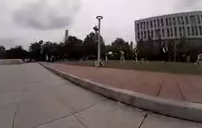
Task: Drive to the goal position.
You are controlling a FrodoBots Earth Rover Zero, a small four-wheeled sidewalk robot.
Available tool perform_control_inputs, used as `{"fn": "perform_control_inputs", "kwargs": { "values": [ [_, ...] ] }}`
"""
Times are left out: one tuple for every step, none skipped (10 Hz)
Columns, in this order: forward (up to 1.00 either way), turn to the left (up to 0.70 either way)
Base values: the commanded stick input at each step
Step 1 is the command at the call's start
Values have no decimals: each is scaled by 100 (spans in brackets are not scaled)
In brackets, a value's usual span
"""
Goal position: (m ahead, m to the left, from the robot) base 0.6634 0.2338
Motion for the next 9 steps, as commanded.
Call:
{"fn": "perform_control_inputs", "kwargs": {
  "values": [
    [60, 16],
    [60, 16],
    [60, 16],
    [60, 16],
    [60, 16],
    [60, 16],
    [60, 16],
    [60, 16],
    [60, 16]
  ]
}}
